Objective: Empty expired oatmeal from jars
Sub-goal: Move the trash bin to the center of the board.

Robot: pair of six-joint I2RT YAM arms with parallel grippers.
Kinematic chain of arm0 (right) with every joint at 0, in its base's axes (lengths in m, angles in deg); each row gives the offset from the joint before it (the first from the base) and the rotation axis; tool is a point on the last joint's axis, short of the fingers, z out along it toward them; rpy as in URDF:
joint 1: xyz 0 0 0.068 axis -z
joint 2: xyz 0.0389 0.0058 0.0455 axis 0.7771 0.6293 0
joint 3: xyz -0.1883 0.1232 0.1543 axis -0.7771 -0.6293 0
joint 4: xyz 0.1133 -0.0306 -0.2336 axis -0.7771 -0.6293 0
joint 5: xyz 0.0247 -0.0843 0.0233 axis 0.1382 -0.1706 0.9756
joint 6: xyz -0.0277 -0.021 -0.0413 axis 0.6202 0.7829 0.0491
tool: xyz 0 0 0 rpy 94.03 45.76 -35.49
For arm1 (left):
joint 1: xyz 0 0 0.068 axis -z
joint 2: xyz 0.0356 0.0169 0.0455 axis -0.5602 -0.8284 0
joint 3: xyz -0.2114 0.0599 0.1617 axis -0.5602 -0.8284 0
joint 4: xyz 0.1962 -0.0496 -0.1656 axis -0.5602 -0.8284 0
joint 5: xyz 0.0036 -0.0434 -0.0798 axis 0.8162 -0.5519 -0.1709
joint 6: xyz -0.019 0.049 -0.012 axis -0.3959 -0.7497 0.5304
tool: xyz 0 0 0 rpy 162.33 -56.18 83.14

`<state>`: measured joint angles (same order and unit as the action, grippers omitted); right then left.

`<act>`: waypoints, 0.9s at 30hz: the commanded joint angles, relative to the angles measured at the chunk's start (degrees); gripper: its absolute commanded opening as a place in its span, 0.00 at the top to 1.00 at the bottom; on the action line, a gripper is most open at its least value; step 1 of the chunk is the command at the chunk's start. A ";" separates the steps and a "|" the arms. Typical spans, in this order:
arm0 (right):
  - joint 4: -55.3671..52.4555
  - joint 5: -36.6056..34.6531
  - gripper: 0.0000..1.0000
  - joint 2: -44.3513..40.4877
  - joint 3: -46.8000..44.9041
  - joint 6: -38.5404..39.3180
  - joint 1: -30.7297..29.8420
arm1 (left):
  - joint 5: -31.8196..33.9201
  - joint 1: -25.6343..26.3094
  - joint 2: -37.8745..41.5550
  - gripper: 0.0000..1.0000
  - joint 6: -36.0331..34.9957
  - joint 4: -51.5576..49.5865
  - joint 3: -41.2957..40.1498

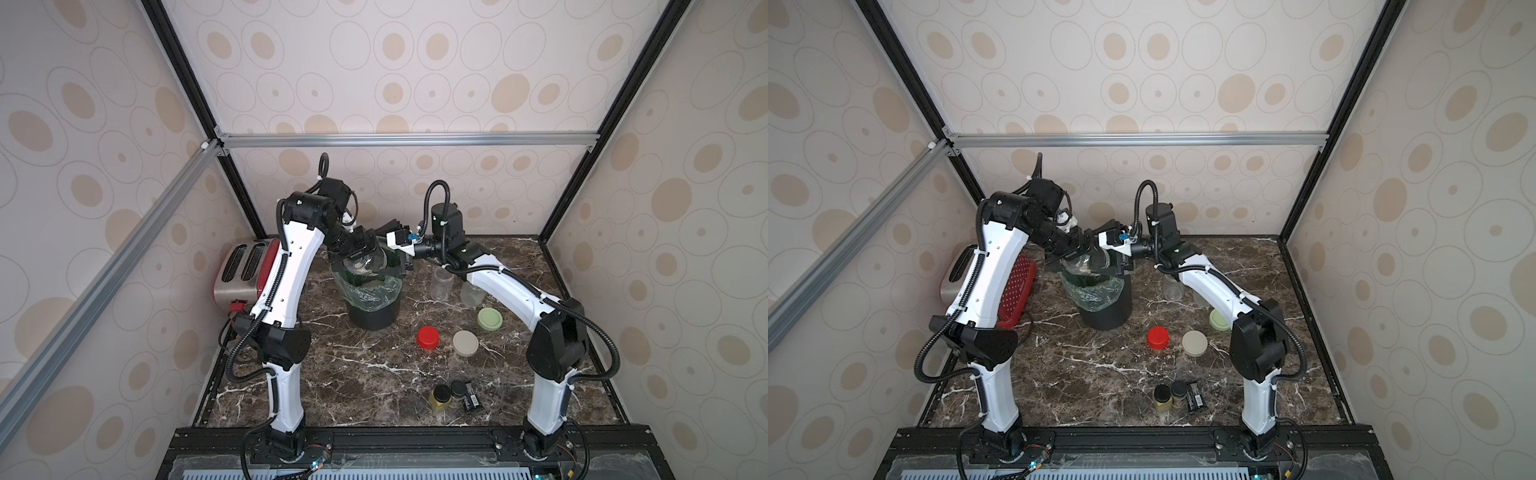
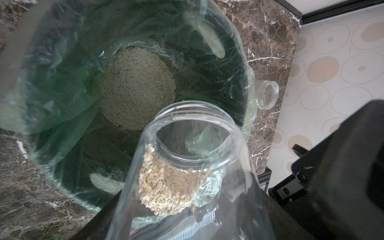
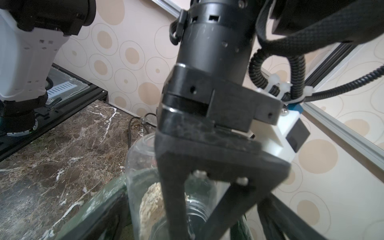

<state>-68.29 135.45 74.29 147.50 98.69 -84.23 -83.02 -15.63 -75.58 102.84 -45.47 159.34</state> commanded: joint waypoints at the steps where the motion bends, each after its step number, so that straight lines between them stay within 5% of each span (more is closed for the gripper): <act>1: -4.64 1.90 0.01 2.04 3.61 4.14 -1.24 | -0.35 0.40 2.09 1.00 -1.46 -0.45 1.12; 13: -11.07 3.68 0.01 5.87 8.28 6.67 -2.27 | -1.70 0.38 2.95 1.00 -0.78 0.19 1.15; 21: -11.17 3.28 0.10 6.68 9.04 6.97 -2.49 | -2.86 0.44 3.31 1.00 0.28 1.11 1.65; 27: -13.50 2.47 0.01 7.55 10.41 8.36 -2.62 | -3.33 0.39 3.98 1.00 0.95 1.66 1.27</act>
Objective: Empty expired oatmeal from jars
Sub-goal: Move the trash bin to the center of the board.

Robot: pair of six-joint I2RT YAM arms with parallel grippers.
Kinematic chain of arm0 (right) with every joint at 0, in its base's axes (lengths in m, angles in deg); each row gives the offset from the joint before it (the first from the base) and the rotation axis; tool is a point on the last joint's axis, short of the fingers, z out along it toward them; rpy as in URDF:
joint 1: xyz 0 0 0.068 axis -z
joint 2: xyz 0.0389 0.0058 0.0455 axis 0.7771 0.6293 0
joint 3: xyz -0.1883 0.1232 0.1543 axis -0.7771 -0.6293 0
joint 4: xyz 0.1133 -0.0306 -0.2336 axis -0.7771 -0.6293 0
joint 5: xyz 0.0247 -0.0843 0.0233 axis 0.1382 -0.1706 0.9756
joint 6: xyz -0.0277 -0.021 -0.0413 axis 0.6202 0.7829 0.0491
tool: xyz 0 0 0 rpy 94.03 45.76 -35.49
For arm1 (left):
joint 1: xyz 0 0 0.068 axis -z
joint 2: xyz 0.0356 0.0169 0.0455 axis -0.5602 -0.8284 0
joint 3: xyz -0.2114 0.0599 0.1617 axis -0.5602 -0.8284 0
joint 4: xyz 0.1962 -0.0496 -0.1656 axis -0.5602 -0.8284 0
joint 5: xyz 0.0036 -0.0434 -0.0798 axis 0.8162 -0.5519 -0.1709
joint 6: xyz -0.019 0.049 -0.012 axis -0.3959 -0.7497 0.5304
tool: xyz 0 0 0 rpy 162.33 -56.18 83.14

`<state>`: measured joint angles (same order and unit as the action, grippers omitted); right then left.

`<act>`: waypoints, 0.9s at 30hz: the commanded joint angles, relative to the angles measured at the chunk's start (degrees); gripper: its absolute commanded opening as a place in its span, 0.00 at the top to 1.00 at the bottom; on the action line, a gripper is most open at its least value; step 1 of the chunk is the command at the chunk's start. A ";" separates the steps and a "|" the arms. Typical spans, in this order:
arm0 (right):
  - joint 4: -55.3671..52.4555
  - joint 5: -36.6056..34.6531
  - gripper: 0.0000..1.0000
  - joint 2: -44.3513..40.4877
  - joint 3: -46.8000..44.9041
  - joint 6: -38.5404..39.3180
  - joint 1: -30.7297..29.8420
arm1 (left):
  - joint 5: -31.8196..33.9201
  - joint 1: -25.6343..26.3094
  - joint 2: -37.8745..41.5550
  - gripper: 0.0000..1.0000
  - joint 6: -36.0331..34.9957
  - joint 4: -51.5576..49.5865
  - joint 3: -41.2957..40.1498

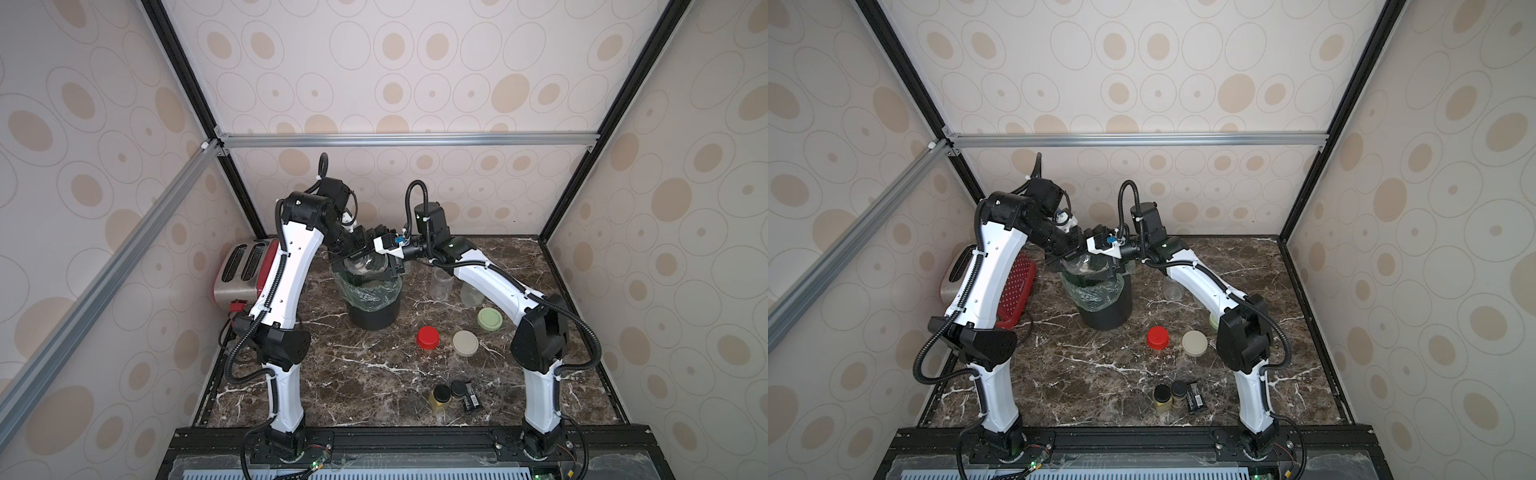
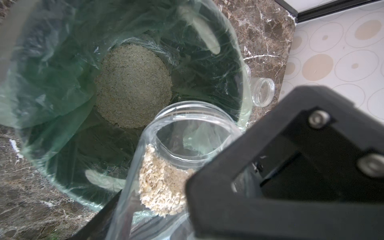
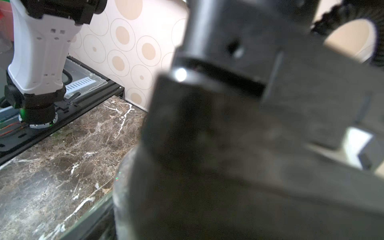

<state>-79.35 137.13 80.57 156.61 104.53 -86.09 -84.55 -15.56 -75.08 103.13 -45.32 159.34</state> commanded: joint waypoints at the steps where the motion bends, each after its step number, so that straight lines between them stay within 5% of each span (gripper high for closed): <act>1: -2.51 0.69 0.01 1.35 1.25 2.52 -0.79 | -1.81 0.35 3.60 1.00 0.67 1.51 1.17; 9: -1.29 0.15 0.12 0.65 0.08 1.81 -0.77 | -1.46 0.31 4.23 1.00 0.48 1.40 0.66; 14: -1.43 0.42 0.29 0.63 0.20 1.10 -0.78 | -1.21 0.31 4.29 0.99 0.64 2.00 0.66; 27: -4.78 0.79 0.67 1.76 3.66 -0.60 -0.59 | -3.21 -0.13 6.05 0.20 1.31 7.47 -0.32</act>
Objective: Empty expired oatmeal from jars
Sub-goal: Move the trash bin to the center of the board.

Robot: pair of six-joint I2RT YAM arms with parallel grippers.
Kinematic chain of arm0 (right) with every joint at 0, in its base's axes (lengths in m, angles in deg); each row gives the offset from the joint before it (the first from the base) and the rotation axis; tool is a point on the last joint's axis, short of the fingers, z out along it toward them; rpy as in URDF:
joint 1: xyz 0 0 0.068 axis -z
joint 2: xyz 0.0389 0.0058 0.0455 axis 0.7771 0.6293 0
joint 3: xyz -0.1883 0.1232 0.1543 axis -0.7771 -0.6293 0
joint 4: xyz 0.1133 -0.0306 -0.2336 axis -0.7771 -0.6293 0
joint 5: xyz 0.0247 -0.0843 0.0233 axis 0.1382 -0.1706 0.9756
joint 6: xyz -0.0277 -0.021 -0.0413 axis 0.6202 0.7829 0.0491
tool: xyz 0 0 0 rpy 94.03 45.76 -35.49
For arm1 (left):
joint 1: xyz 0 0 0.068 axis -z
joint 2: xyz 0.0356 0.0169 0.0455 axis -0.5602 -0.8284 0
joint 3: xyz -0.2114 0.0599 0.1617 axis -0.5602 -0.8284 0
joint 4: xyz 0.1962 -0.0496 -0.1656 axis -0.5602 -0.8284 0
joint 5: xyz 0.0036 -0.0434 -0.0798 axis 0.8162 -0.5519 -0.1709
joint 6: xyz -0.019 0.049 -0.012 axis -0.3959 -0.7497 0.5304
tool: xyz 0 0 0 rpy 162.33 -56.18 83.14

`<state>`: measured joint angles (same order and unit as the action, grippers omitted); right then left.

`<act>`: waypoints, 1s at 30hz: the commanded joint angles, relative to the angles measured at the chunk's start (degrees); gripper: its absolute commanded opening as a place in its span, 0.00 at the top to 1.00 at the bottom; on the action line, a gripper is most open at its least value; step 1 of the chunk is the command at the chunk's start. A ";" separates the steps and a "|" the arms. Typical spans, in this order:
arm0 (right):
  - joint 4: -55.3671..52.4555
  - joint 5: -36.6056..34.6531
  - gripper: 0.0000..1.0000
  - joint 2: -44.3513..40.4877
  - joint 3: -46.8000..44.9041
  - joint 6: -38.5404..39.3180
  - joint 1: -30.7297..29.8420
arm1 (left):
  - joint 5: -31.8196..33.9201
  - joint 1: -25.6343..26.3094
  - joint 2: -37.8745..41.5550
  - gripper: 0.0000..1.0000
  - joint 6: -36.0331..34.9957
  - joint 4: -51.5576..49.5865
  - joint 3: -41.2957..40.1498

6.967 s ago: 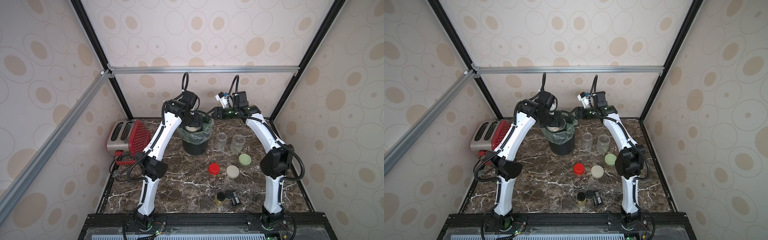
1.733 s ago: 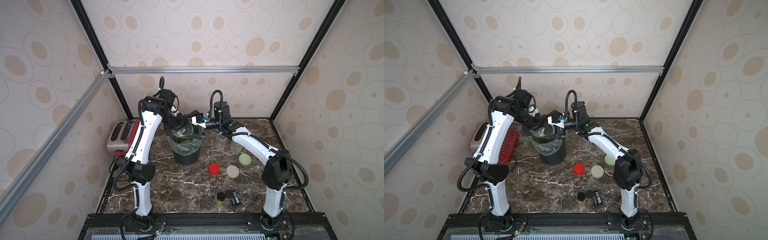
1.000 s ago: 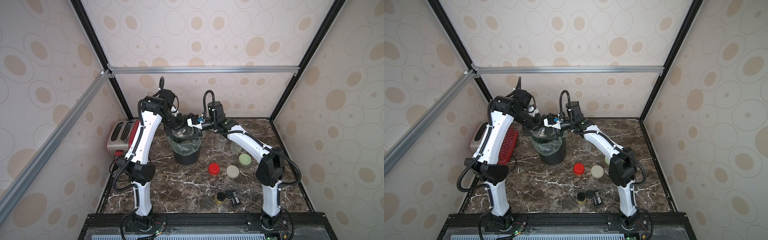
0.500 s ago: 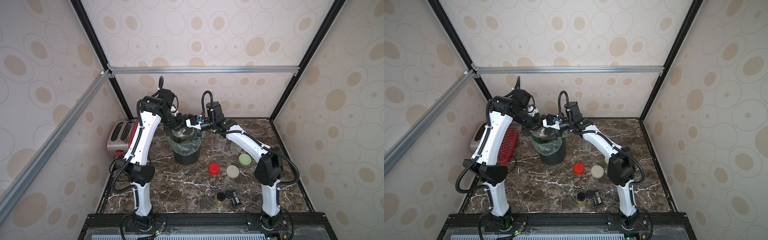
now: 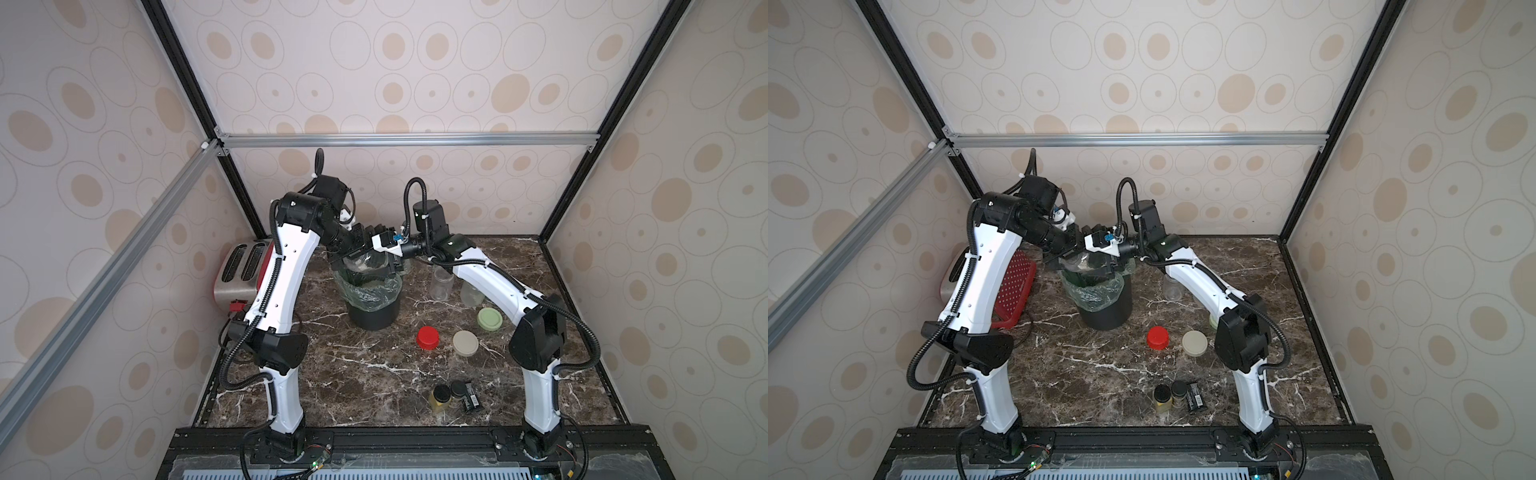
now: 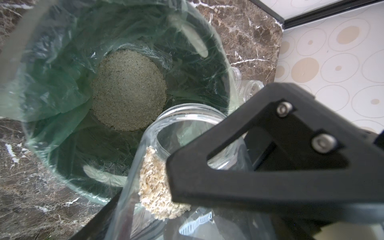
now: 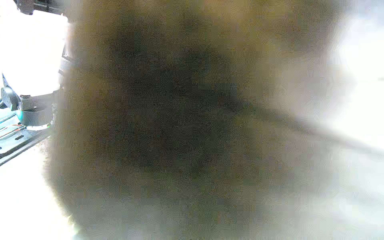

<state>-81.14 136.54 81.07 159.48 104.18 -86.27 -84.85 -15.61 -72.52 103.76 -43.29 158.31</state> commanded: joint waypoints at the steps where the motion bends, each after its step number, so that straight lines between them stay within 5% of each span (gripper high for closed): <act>1: -2.87 1.45 0.67 1.28 0.81 -0.58 -0.26 | -3.04 -0.26 3.89 0.16 0.65 5.85 0.29; 5: -1.96 2.06 0.71 1.35 0.46 -1.72 -0.03 | -3.07 -0.87 6.26 0.02 0.59 8.33 -2.73; 13: 4.12 2.61 0.73 1.66 -0.68 -6.79 0.09 | -4.26 -1.43 9.34 0.01 2.73 14.95 -8.92; 25: 18.79 0.43 0.74 3.63 -1.83 -19.38 0.94 | 15.43 -3.69 17.43 0.01 3.46 16.45 -13.52; 30: 22.82 -1.64 0.74 4.35 -1.84 -22.85 0.93 | 18.94 -3.70 21.31 0.01 2.97 20.77 -17.78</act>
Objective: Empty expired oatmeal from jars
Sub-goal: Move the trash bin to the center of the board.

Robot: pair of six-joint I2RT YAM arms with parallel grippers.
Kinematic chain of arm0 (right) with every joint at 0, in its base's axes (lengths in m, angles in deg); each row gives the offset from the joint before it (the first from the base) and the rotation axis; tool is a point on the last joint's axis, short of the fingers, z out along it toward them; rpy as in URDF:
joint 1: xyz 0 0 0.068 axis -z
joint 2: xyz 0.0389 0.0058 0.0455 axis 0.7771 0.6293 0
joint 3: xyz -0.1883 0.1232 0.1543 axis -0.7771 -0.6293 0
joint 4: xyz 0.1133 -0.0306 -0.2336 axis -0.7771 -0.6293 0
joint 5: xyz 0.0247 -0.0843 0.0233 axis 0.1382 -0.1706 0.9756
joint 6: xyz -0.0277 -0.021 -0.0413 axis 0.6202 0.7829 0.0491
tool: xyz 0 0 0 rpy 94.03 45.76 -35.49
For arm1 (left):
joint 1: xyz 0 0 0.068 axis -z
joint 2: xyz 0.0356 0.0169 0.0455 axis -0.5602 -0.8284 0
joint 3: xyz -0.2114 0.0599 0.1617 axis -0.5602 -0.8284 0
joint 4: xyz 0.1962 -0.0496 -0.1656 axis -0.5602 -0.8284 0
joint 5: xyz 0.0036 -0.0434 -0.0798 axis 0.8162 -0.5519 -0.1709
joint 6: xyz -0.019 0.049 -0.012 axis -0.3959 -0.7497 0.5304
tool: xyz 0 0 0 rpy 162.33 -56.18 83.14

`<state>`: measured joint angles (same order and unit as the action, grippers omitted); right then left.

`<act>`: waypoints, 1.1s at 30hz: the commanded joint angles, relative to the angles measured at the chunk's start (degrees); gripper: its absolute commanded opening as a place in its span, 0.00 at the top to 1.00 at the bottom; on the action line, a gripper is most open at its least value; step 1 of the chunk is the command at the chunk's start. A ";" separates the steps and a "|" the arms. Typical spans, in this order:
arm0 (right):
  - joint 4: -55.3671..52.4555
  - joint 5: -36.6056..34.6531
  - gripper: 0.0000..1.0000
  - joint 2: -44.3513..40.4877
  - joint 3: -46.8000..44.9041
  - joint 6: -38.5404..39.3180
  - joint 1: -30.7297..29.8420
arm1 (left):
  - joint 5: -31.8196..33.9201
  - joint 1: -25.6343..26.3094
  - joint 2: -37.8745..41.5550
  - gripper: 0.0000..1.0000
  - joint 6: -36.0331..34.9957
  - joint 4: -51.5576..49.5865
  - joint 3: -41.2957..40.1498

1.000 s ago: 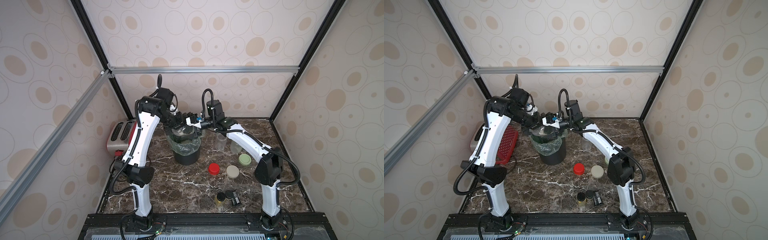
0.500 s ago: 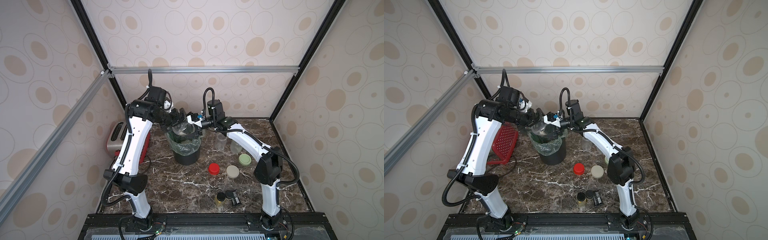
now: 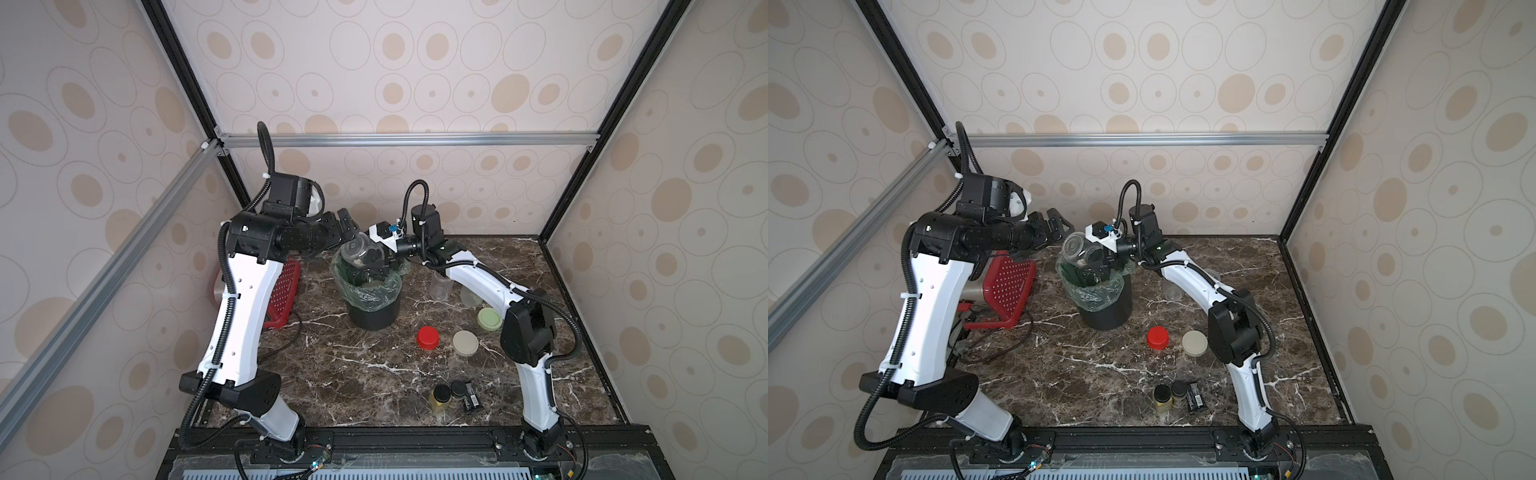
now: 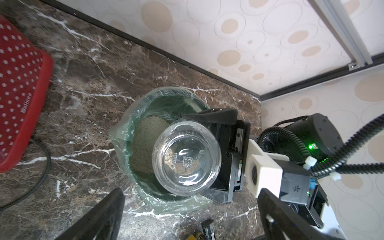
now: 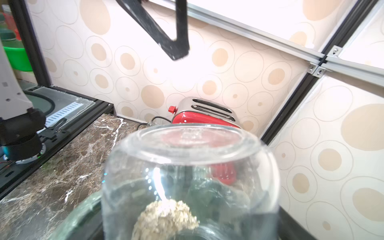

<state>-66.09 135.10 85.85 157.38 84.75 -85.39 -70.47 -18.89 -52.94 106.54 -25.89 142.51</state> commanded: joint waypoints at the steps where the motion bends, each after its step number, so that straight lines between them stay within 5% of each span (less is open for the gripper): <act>1: 8.73 -0.65 0.75 -0.25 0.27 -4.20 0.12 | 4.39 -0.46 3.00 0.01 -0.19 5.06 -3.75; 11: 20.36 -6.63 0.74 2.29 0.85 -14.79 0.21 | 3.83 -0.46 14.01 0.01 -1.87 18.92 -23.14; 33: 34.71 -17.07 0.76 -5.74 -10.48 -30.81 -1.11 | 8.03 -0.46 18.40 0.01 -4.68 18.64 -27.07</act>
<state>-39.49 119.78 86.34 147.61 56.44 -85.61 -64.00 -18.93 -35.87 103.00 -8.10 115.80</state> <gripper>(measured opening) 0.882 0.992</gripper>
